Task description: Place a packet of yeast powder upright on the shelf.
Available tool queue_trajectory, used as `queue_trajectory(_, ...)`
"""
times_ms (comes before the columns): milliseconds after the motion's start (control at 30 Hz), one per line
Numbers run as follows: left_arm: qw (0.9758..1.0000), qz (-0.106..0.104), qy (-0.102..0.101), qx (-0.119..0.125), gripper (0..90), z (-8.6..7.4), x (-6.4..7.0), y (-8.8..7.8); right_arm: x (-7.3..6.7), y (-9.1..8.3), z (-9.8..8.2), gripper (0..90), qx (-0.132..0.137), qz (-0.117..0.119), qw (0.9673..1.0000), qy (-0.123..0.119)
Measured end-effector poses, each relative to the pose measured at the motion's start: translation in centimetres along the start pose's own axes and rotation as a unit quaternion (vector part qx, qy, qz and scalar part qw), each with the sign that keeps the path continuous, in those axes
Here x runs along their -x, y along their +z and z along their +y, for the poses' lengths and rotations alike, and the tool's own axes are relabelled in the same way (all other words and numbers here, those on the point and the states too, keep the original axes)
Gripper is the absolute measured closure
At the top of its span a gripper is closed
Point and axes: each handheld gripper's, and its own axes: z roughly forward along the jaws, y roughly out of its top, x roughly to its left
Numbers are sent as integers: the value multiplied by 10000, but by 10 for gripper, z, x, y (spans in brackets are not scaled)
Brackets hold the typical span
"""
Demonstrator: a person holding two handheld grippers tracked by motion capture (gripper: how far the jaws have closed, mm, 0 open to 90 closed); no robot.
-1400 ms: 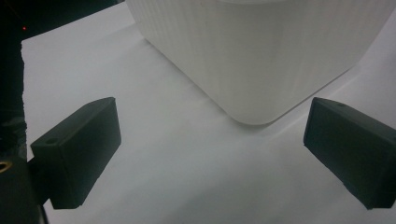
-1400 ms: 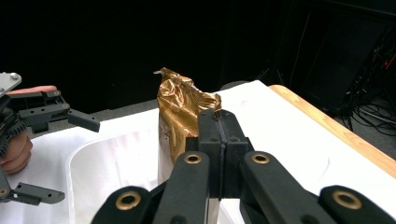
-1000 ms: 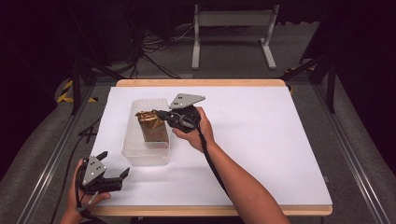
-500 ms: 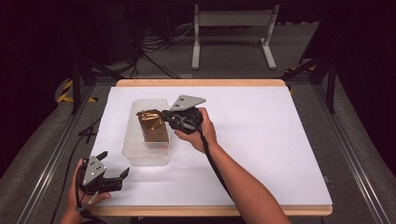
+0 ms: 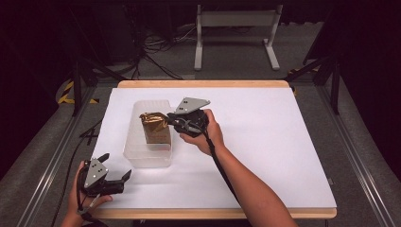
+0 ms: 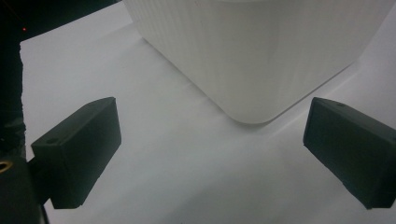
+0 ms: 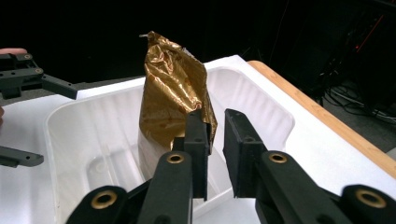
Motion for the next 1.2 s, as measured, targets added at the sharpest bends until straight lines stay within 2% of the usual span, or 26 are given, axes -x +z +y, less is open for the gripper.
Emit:
queue_trajectory(133, 10000, 1, 0, 4, 51, 0, 0, 0, 1, -2, -1, 786, -36, -22, 10000, -10)
queue_trajectory(300, 10000, 2, 5, 5, 51, 0, 0, 0, 3, -8, -3, 701, -91, -104, 9999, -27)
queue_trajectory(533, 10000, 13, 15, -6, 50, 0, 0, 0, 2, -15, -3, 696, -220, -92, 9996, -157)
queue_trajectory(633, 10000, 1, 17, -6, 50, 0, 1, 0, 1, -18, -1, 623, -303, -168, 9991, -243)
queue_trajectory(833, 10000, -1, 24, -16, 50, 0, 0, 0, 2, -26, -4, 645, -361, -123, 9990, -247)
queue_trajectory(1000, 10000, -18, 34, -12, 50, 0, 1, 0, 3, -33, -4, 634, -485, -243, 9976, -419)
queue_trajectory(1133, 10000, -28, 35, -34, 50, 0, 1, 1, 3, -41, -5, 614, -653, -418, 9949, -646)
queue_trajectory(1200, 10000, -42, 33, -38, 50, 0, 1, 1, 5, -44, -6, 610, -717, -378, 9944, -682)
